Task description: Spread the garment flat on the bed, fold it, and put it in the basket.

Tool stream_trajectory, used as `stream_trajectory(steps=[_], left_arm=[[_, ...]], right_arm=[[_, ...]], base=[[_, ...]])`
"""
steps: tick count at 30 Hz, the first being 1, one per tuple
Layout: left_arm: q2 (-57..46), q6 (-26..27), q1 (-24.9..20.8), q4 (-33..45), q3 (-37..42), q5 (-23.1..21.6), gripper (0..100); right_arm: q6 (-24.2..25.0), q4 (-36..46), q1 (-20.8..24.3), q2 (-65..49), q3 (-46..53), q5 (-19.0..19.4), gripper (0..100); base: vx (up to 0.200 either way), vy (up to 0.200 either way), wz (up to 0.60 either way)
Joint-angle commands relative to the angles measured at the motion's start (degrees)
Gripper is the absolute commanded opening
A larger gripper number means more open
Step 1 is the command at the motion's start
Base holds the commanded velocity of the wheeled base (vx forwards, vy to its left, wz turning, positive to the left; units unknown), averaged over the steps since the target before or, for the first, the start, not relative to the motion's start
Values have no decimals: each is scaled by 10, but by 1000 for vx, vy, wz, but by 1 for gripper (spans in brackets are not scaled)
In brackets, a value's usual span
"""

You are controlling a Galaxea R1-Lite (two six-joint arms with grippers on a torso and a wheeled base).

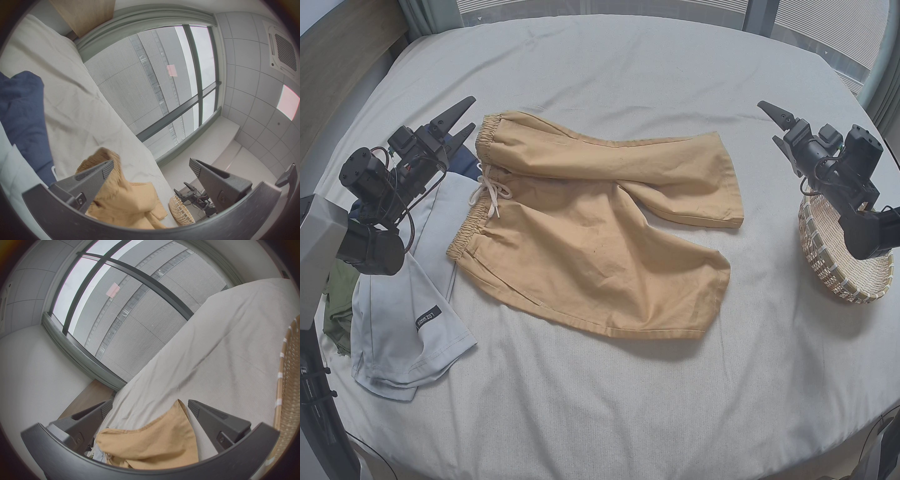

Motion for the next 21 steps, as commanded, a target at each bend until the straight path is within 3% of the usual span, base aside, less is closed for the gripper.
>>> stream_trajectory(steps=[1, 10, 14, 18, 21], left_arm=[[4, -2, 37, 23, -2, -6, 100], [-3, -2, 95, 32, 40, -8, 100], [-58, 19, 96, 2, 156, -22, 100], [-124, 36, 112, -19, 302, -104, 100], [-155, 45, 118, -20, 370, -118, 100]], right_arm=[[0, -1, 4, -46, 58, 3, 100], [-1, -1, 66, -158, 254, 29, 100], [-2, -3, 91, -200, 340, 52, 100], [-3, -52, 101, -213, 391, 52, 100], [-2, -74, 101, -213, 407, 50, 100]], base=[[0, 0, 0], [0, 0, 0], [0, 0, 0], [0, 0, 0], [0, 0, 0]])
